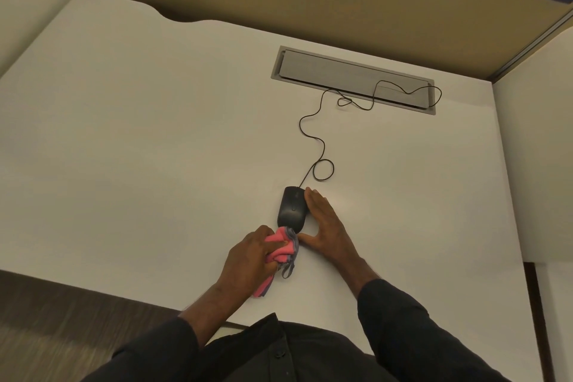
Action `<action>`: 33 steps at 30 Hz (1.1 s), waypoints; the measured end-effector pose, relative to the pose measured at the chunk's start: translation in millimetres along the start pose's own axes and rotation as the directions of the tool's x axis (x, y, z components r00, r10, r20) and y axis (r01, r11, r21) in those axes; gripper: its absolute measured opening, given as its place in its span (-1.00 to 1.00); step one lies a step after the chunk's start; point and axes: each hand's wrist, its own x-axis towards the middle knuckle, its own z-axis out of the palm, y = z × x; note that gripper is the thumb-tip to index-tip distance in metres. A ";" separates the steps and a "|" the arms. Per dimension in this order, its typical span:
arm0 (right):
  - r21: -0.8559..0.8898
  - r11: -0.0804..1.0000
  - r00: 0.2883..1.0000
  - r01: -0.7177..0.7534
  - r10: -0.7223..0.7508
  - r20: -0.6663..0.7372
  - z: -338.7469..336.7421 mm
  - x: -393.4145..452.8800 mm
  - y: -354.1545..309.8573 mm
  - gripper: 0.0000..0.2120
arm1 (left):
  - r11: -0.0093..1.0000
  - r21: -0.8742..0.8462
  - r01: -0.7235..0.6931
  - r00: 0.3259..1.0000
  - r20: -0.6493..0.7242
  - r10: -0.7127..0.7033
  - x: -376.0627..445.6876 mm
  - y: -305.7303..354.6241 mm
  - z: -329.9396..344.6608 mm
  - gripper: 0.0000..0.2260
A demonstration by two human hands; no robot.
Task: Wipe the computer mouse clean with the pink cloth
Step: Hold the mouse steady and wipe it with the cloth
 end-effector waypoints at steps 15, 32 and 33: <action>0.029 0.999 0.999 0.012 -0.011 -0.034 -0.2 -1.9 -2.5 -0.06 | 0.975 0.069 -0.213 0.951 -0.213 0.223 20.6 9.3 -25.7 -0.71; 0.056 0.998 0.999 0.006 -0.003 -0.051 1.1 -1.5 -0.3 -0.05 | 0.996 -0.004 -0.091 0.974 -0.210 0.089 47.0 21.6 -32.7 -0.70; 0.056 0.998 0.999 0.005 -0.002 -0.054 1.0 -1.6 -0.3 -0.05 | 0.997 -0.011 -0.071 0.976 -0.207 0.067 49.5 22.4 -34.2 -0.70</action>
